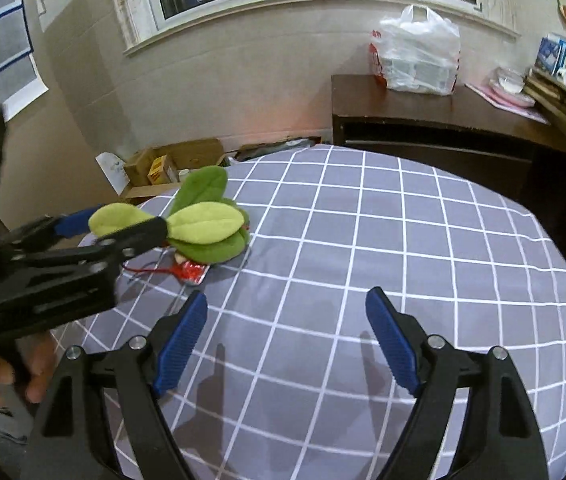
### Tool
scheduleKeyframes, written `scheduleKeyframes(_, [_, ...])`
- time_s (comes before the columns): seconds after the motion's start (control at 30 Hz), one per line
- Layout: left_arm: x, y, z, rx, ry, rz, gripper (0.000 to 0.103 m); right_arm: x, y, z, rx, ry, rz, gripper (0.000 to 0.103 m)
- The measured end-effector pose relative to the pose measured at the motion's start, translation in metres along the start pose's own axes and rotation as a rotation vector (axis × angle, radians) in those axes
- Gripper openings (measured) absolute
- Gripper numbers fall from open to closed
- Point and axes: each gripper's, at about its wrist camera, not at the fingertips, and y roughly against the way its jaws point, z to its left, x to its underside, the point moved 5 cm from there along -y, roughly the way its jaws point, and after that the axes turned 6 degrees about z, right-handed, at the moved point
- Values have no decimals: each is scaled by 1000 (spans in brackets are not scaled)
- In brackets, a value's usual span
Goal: Collect trash
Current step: 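Grasp the green plush leaf toy with the left gripper while the right grasps the red packet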
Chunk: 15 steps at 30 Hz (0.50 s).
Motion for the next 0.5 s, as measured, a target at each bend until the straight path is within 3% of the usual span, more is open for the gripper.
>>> scheduleKeyframes(0.07, [0,-7,2,29,19,10,72,-1,-3,-1,-25,-14,5,81])
scheduleKeyframes(0.1, [1,-10,3,53,23,19,42,-1,-5,0,-33,-20,8,81])
scheduleKeyframes(0.13, [2,-11,4,99,42,31,23,-2,-7,1,-41,-26,11,81])
scheduleKeyframes(0.17, [1,-11,8,117,66,34,22,-3,-11,2,-46,-32,16,81])
scheduleKeyframes(0.2, [0,-8,12,125,85,24,9,-4,-12,4,-52,-35,19,81])
scheduleKeyframes(0.33, [5,14,29,170,157,-36,6,-8,-17,17,-82,-34,19,81])
scheduleKeyframes(0.5, [16,44,49,26,160,-123,5,-20,-31,40,-92,0,36,81])
